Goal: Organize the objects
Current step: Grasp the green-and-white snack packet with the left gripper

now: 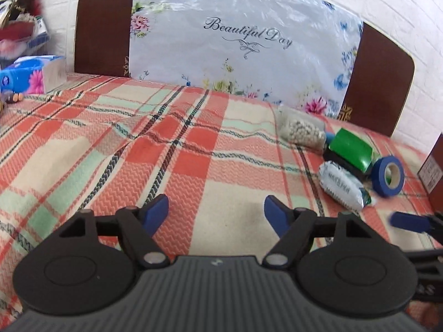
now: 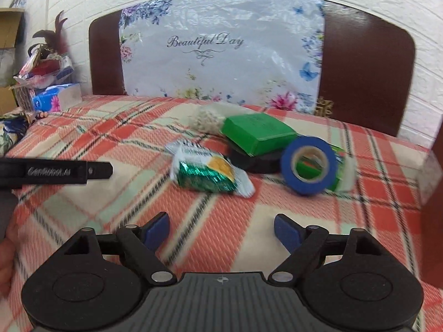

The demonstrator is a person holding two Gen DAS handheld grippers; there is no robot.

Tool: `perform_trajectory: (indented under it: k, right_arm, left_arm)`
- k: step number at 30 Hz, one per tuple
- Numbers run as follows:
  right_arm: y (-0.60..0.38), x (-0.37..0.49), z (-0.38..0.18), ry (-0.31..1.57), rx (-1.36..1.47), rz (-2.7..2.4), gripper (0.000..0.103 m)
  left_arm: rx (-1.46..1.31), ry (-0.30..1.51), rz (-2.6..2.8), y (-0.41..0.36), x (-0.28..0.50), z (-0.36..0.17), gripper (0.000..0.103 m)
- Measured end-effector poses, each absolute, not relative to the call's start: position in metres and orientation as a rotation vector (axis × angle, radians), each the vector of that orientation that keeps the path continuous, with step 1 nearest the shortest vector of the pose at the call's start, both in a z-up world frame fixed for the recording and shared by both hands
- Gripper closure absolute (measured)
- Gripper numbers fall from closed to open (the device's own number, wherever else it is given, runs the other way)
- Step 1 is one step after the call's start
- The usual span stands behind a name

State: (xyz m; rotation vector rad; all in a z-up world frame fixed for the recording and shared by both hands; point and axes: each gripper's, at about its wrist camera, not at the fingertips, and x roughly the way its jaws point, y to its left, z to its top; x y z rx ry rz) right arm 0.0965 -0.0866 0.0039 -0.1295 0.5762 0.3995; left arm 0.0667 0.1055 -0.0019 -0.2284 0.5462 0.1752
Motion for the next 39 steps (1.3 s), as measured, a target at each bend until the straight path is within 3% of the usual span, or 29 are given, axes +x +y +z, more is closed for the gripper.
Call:
perform_trajectory:
  k: [6,9,11,14,21,25,28,32,39]
  right_arm:
    - [-0.058,0.137,0.002,0.576,-0.141,0.385,0.013]
    - [-0.056,0.149,0.002,0.590,-0.127,0.391,0.024]
    - [-0.057,0.144,0.003,0.575,-0.139,0.405,0.045]
    - [-0.059,0.127,0.005,0.552,-0.193,0.422,0.056]
    - [-0.111,0.056,0.004,0.533,-0.263,0.406,0.058]
    - [-0.151,0.014,0.002,0.540,-0.253,0.345,0.053]
    - [-0.175,-0.009,0.002,0.551,-0.198,0.297,0.033]
    - [-0.195,-0.021,0.000,0.575,-0.126,0.332,0.025]
    - [-0.194,-0.027,0.000,0.565,-0.128,0.452,0.014]
  left_arm:
    - [-0.203,0.547,0.173,0.099,0.070,-0.004,0.021]
    - [-0.210,0.544,0.170,0.102,0.071,-0.005,0.021]
    - [-0.212,0.543,0.169,0.103,0.072,-0.005,0.021]
    - [-0.206,0.544,0.170,0.102,0.072,-0.004,0.021]
    - [-0.178,0.554,0.170,0.099,0.073,-0.004,0.020]
    - [-0.115,0.586,0.169,0.088,0.076,-0.004,0.016]
    - [-0.084,0.636,0.157,0.076,0.078,0.001,0.016]
    - [-0.295,0.683,-0.039,0.056,0.067,0.025,0.016]
    - [-0.238,0.789,-0.385,-0.022,0.043,0.048,0.016]
